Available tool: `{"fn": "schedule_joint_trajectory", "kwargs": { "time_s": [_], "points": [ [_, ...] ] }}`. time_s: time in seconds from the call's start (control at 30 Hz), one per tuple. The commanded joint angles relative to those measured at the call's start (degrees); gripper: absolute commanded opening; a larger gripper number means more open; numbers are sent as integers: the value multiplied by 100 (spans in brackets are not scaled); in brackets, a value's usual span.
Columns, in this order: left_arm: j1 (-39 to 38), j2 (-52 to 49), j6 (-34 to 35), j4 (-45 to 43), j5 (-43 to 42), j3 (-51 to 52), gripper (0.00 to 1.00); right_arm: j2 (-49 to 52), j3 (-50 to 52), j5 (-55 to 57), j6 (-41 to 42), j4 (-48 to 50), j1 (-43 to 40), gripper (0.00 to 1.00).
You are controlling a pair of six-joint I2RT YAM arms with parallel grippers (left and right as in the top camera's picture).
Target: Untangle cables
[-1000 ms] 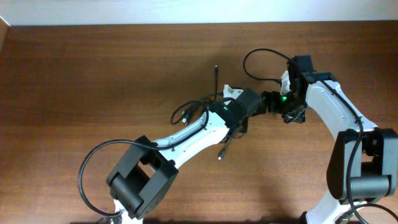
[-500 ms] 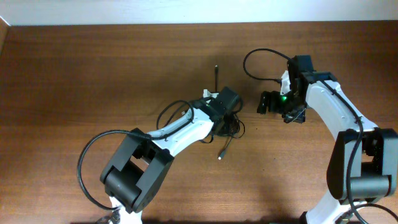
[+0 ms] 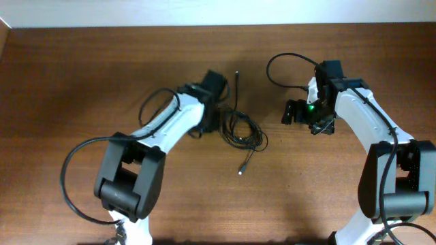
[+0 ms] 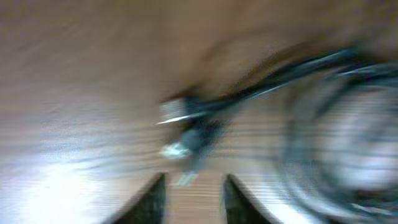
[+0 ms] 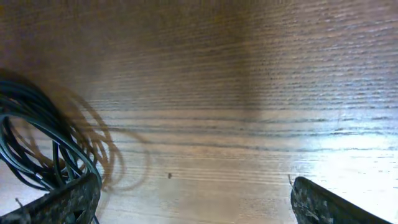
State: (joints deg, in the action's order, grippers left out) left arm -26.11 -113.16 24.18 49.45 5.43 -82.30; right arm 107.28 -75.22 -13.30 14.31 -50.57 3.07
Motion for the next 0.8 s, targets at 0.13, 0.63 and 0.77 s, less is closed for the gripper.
{"fn": "schedule_joint_trajectory", "kwargs": {
  "time_s": [0.13,0.63,0.77],
  "points": [
    [-310,-42,999,-544,-1237,-310,31,-116,-94,50,-59,2,-11,98],
    [-1237,-46,2337,-1298,258,846,19,-116,-94,50,-59,2,-11,98],
    [-1241,-153,2337,-1311,304,855,19,-116,-94,50,-59,2,-11,99]
  ]
}}
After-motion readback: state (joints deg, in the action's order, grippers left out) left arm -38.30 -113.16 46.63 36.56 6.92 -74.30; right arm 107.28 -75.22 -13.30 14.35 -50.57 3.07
